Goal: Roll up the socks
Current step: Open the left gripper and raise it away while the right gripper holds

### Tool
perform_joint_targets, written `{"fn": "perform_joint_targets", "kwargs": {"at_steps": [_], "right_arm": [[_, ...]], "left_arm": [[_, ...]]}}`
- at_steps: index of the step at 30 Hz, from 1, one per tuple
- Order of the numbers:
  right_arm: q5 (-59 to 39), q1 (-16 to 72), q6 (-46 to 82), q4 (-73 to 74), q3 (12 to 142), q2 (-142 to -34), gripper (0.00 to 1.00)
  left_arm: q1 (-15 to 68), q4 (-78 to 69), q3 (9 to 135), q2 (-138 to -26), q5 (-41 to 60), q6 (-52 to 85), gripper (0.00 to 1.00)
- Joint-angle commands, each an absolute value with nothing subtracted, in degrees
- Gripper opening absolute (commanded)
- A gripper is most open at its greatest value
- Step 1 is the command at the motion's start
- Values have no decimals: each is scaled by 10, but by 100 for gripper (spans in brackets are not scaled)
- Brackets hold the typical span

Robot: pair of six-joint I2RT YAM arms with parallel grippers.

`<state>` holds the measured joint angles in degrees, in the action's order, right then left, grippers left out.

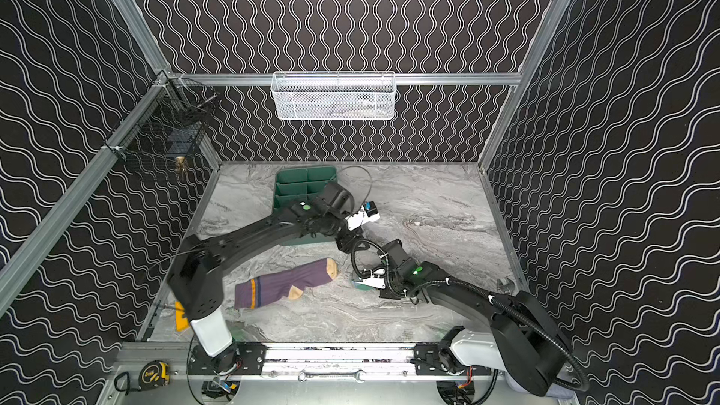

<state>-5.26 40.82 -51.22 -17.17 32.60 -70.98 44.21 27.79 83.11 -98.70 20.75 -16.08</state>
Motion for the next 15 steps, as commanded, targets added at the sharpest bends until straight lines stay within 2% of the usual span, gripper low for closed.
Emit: {"fn": "perform_joint_targets", "kwargs": {"at_steps": [1,10,15], "right_arm": [[-87,407,-482,-220,334,-701,0],[-167,357,-453,-304,406,-766,0],[-229,313,-440,-370,474,-837,0]], "left_arm": [[441,198,808,-931,149,-190,66],[437,192,637,-642,1,-342,63],[440,265,622,-536,58,-439,62]]}}
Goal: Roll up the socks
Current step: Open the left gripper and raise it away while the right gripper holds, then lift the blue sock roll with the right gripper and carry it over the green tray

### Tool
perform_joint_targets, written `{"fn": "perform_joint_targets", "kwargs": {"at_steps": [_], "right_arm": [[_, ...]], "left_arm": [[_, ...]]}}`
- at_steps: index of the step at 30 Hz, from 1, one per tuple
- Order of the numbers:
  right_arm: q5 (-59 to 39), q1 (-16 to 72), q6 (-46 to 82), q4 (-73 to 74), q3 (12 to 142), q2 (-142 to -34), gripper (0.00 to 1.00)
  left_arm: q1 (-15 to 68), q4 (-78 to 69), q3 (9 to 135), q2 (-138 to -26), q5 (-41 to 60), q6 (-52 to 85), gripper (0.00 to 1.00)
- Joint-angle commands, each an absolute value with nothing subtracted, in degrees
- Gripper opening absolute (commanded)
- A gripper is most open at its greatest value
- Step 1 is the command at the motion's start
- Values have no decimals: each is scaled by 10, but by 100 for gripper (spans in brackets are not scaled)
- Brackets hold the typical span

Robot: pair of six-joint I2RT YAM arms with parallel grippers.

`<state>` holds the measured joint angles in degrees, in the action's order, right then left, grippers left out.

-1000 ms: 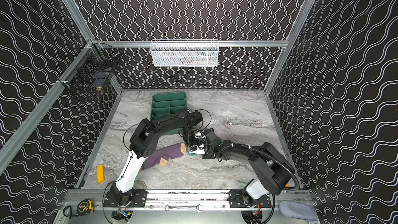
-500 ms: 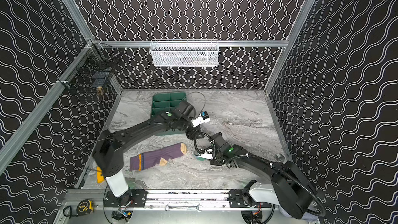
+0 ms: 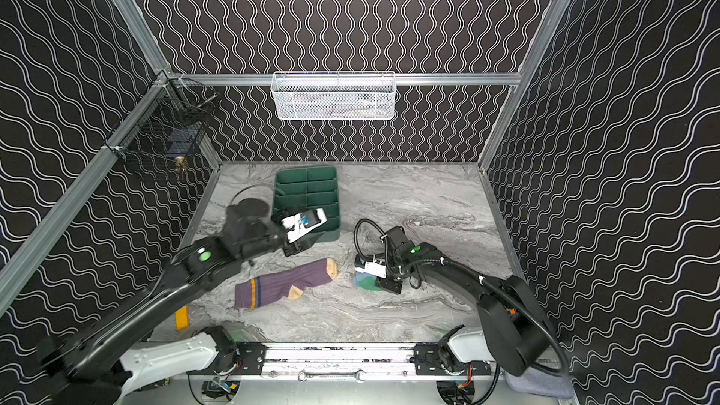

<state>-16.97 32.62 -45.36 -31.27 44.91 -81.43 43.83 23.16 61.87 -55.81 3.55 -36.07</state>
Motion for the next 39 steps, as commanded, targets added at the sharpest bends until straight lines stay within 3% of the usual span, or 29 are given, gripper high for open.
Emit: {"fn": "perform_joint_targets", "kwargs": {"at_steps": [1,4,9,18,22,25,30,33,36,39], "right_arm": [[-236,305,-440,-379,486,-852,0],[-258,285,-442,-403,522,-899,0],[-284,258,-450,-427,568,-967,0],[-324,254,-457,-424,592,-1019,0],[-323,254,-457,-416,594,-1022,0],[-301,254,-457,-386,589,-993,0],[-299,219,-442,-369,639,-942,0],[-297,218,-439,-353,680,-921,0],[-288,225,-425,-289,715,-906,0],[-280,245,-430,-198,735,-909,0]], "left_arm": [[444,281,633,-537,73,-448,62],[484,299,645,-571,65,-465,61],[610,200,575,-670,-78,-522,61],[615,64,562,-884,-11,-469,62],[597,81,605,-947,-23,-431,53],[589,83,599,-907,-49,-404,52],[588,90,561,-718,-104,-358,55],[586,67,532,-606,-211,-306,63],[574,60,515,-536,-386,-189,81],[521,180,537,-511,-416,-56,84]]}}
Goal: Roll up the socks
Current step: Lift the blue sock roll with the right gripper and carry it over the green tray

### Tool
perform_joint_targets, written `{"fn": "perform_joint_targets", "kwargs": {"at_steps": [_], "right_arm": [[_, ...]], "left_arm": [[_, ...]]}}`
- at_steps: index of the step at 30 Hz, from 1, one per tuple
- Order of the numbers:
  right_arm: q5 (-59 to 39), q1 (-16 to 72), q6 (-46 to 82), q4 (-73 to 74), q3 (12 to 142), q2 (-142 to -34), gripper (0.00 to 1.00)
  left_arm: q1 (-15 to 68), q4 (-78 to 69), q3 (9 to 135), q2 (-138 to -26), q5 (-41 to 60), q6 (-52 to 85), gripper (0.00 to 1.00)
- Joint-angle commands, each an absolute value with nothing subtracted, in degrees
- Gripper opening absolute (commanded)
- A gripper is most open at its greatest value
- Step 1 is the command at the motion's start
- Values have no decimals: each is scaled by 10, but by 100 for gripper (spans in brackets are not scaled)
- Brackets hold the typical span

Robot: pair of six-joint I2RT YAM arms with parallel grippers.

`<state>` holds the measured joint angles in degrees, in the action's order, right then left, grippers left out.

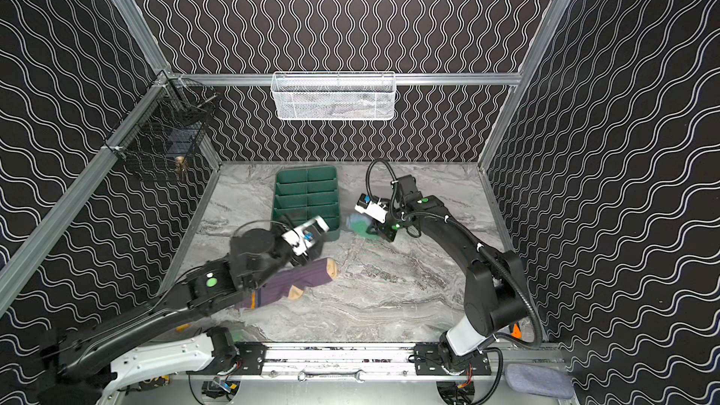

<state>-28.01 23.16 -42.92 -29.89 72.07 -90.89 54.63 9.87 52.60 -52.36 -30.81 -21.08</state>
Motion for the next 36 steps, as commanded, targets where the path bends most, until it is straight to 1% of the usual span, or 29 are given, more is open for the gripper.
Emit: {"fn": "perform_joint_targets", "kwargs": {"at_steps": [1,4,7,13,16,21,34,36], "right_arm": [[-278,247,-440,-175,744,-916,0],[-256,287,-476,-160,795,-964,0],[-199,317,-519,-157,852,-1025,0],[-102,352,-596,-99,912,-1126,0],[-67,362,-629,-78,928,-1164,0],[-53,372,-661,-87,958,-1214,0],[-31,381,-707,-122,961,-1275,0],[-29,381,-713,-150,972,-1282,0]], "left_arm": [[497,220,546,-513,-403,-21,84],[431,285,559,-522,-364,30,86],[372,305,564,-538,-317,52,88],[239,311,570,-571,-177,113,89],[200,294,551,-572,-139,127,90],[171,272,529,-581,-114,129,90],[169,258,512,-588,-124,98,92],[168,258,511,-588,-122,98,92]]}}
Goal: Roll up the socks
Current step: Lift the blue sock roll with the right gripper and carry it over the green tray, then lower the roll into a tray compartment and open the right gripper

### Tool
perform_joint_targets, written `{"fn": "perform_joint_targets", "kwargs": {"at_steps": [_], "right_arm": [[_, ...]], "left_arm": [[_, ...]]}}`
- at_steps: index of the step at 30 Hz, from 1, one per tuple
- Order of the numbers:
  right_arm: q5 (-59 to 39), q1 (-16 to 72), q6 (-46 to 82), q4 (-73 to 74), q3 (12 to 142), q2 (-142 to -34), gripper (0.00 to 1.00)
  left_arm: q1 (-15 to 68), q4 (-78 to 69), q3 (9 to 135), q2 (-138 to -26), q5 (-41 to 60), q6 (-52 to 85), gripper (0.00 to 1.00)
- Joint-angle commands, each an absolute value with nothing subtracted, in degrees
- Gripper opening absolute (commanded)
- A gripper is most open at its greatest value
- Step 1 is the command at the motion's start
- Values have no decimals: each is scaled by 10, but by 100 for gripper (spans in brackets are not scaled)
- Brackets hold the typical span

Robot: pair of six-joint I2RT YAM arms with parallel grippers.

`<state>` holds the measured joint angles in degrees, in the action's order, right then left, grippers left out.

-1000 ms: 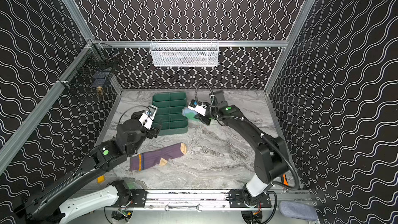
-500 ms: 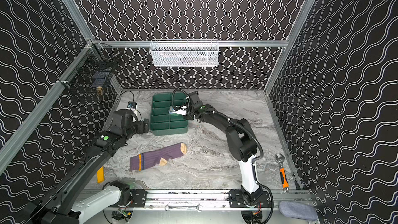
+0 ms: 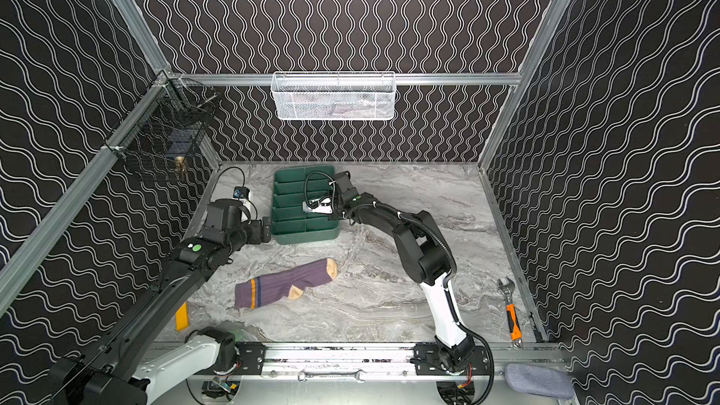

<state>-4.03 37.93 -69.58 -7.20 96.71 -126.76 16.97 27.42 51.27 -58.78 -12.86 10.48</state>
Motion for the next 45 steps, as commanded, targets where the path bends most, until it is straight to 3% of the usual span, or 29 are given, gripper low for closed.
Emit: {"fn": "perform_joint_targets", "kwargs": {"at_steps": [1,22,27,38,40,42,45], "right_arm": [[-27,380,-718,-169,979,-1284,0],[33,309,-693,-431,905,-1157,0],[40,285,-694,-425,833,-1108,0],[35,283,-668,-421,822,-1163,0],[43,285,-664,-417,828,-1163,9],[45,284,-660,-417,840,-1154,34],[48,285,-665,-421,859,-1133,50]], "left_arm": [[169,259,510,-589,-120,98,92],[169,257,495,-560,-80,101,93],[181,250,477,-543,-78,101,94],[213,235,461,-521,-64,108,95],[215,235,466,-522,-63,108,95],[215,235,469,-525,-61,107,95],[215,234,471,-526,-61,107,95]]}}
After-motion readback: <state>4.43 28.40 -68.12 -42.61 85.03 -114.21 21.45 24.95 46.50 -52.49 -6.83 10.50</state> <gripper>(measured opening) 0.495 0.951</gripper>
